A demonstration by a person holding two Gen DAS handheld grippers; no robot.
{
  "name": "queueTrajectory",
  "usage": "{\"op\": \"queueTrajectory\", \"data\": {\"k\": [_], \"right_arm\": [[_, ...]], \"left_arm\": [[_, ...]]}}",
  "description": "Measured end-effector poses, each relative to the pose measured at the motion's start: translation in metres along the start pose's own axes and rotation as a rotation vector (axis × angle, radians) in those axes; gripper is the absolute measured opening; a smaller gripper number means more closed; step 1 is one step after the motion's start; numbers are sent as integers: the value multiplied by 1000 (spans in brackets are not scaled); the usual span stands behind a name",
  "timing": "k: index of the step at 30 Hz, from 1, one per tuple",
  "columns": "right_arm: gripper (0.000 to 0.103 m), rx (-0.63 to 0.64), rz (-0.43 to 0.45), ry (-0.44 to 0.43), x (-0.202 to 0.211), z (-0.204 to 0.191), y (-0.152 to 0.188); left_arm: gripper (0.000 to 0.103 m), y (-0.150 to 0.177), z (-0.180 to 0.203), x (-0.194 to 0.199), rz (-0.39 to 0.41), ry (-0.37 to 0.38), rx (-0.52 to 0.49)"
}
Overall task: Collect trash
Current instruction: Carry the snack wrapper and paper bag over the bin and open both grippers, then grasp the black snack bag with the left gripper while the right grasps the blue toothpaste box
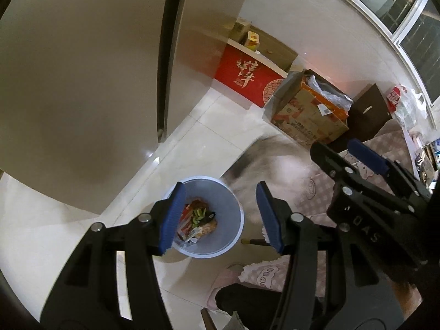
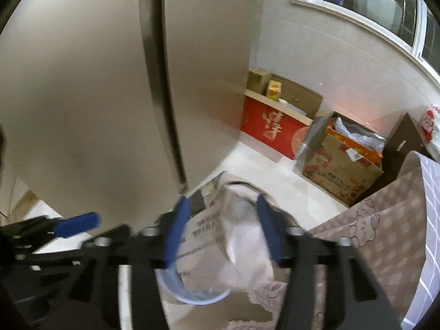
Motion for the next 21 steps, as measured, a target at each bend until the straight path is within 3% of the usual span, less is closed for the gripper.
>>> {"op": "queueTrajectory", "data": {"k": [5,13,21], "right_arm": [[64,-51,-35,-49,0,7,4],[64,-101,-11,-67,34,28,4],[64,-147,50,-44,81,67,8]], "left_arm": [[53,-3,2,3,6,0,-4],[53,-5,24,16,26,21,-43],[54,-1,79,27,42,62,-119]]}}
Point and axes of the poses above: each gripper's, at about its wrist camera, not at the fingertips, and x roughly against the way its jaws point, z to its right, y to its underside, the point moved 4 cm from there along -x, roughly the way its jaws point, and after that the axes turned 11 degrees about y, right-handed, at the moved point
